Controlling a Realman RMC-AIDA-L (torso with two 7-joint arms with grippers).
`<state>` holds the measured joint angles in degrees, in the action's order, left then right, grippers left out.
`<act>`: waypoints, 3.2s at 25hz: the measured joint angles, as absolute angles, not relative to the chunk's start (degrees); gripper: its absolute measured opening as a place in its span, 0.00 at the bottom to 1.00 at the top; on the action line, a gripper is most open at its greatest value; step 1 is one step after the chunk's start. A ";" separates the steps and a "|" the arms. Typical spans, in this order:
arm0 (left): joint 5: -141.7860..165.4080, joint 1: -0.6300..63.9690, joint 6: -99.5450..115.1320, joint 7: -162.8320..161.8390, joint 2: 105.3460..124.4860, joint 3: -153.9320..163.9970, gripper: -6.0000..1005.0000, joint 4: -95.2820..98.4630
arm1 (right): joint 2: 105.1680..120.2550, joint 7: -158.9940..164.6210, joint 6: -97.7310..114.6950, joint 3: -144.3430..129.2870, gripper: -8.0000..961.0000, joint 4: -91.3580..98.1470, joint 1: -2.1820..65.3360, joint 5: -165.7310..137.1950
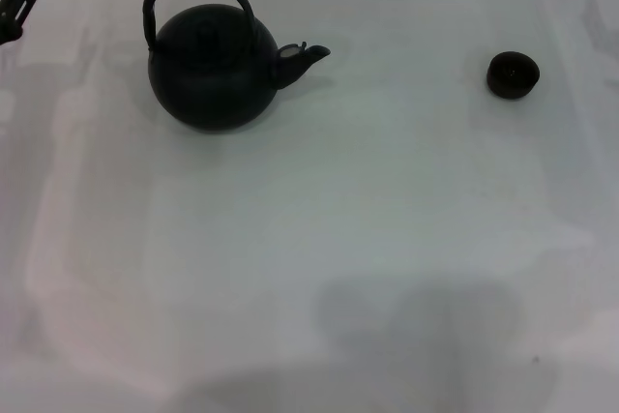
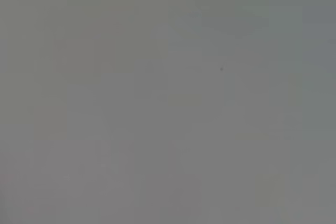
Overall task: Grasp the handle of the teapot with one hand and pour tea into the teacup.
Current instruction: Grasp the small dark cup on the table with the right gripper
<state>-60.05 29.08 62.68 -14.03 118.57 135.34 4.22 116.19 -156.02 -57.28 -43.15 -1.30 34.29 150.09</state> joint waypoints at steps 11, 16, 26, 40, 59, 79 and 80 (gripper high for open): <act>-60.04 30.83 60.73 -13.82 118.47 135.07 0.88 3.51 | 115.20 -134.85 -50.02 -53.87 0.88 9.39 35.90 143.37; -60.31 30.89 60.72 -13.80 118.47 135.02 0.88 3.50 | 114.33 -120.06 -38.25 -65.08 0.87 22.71 35.85 133.00; -60.39 31.15 60.69 -13.91 118.55 134.99 0.88 3.52 | 110.56 -88.34 -39.91 -68.29 0.87 30.03 43.04 97.16; -60.38 31.40 60.63 -13.84 118.58 135.00 0.88 3.52 | 112.29 -47.24 -56.20 -67.75 0.87 44.32 49.19 42.41; -60.33 31.51 60.04 -14.15 118.56 135.00 0.88 3.81 | 115.16 -39.93 -56.81 -68.15 0.86 38.50 49.60 32.47; -60.38 32.48 59.84 -14.15 118.66 135.00 0.88 3.96 | 115.08 -38.25 -56.78 -68.25 0.85 36.24 48.39 28.31; -60.35 32.64 59.84 -14.15 118.66 135.00 0.88 3.89 | 115.05 -38.25 -57.15 -68.25 0.85 36.35 48.19 28.30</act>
